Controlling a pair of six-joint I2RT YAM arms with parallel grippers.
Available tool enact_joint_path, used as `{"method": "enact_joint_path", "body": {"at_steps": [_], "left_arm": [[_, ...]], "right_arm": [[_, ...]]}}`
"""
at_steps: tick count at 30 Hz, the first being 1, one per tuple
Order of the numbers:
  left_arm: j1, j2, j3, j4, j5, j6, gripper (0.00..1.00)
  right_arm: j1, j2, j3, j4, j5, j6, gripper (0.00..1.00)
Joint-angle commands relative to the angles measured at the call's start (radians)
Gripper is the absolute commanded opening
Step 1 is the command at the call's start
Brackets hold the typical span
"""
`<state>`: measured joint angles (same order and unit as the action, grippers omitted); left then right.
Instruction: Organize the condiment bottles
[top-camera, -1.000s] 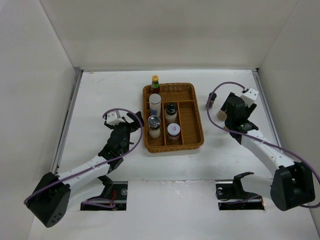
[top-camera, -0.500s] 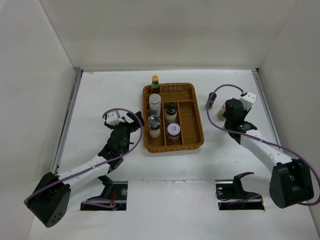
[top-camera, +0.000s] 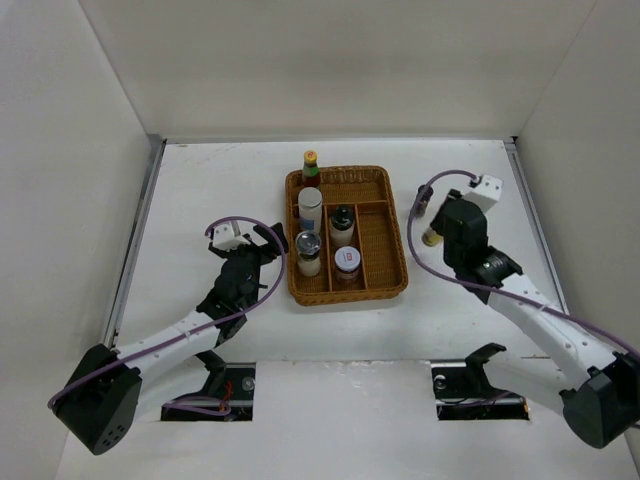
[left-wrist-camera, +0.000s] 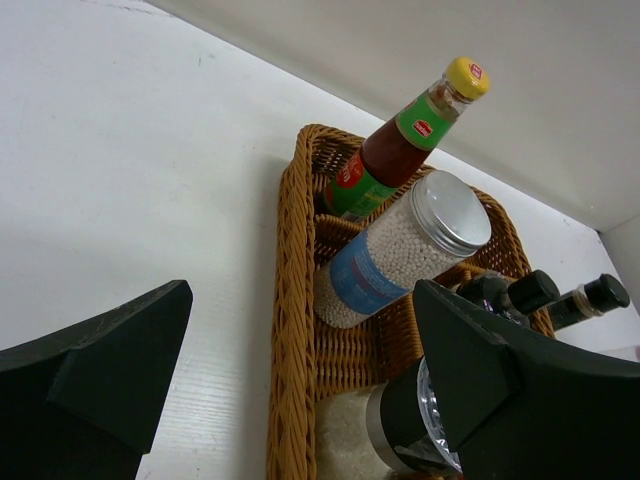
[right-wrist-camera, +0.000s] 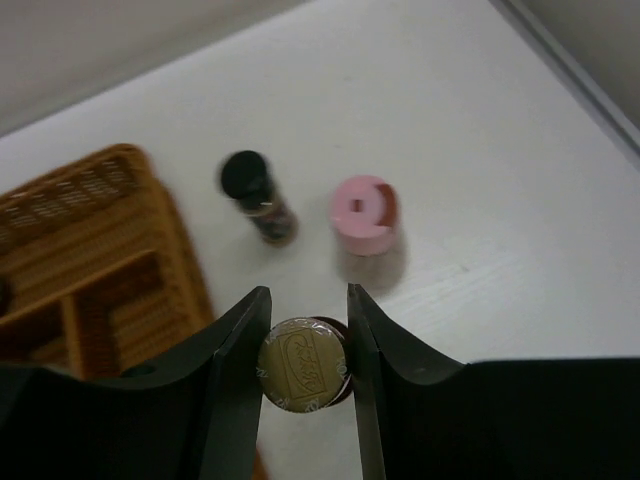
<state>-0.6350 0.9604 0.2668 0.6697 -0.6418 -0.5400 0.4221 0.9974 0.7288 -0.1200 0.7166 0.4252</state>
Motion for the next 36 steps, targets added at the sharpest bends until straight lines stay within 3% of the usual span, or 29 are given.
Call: {"method": "enact_joint_path", "body": {"at_steps": [1, 6, 14, 26, 28, 33, 36], "left_arm": [[0.007, 0.005, 0.011, 0.051, 0.013, -0.012, 0.95], [0.016, 0.008, 0.008, 0.051, 0.004, -0.014, 0.95], [0.021, 0.003, 0.003, 0.051, 0.007, -0.014, 0.95], [0.022, 0.035, 0.011, 0.062, 0.01, -0.014, 0.95], [0.024, 0.041, 0.011, 0.064, 0.01, -0.014, 0.95], [0.024, 0.029, 0.008, 0.065, 0.007, -0.014, 0.95], [0.024, 0.024, 0.006, 0.065, 0.011, -0.014, 0.95]], "right_arm": [[0.12, 0.047, 0.15, 0.127, -0.029, -0.037, 0.23], [0.172, 0.275, 0.25, 0.318, -0.146, -0.085, 0.23], [0.146, 0.584, 0.409, 0.444, -0.24, -0.126, 0.23], [0.162, 0.698, 0.362, 0.542, -0.194, -0.206, 0.26], [0.163, 0.698, 0.362, 0.542, -0.187, -0.209, 0.32], [0.171, 0.693, 0.36, 0.536, -0.189, -0.214, 0.6], [0.174, 0.664, 0.353, 0.522, -0.189, -0.207, 0.65]]}}
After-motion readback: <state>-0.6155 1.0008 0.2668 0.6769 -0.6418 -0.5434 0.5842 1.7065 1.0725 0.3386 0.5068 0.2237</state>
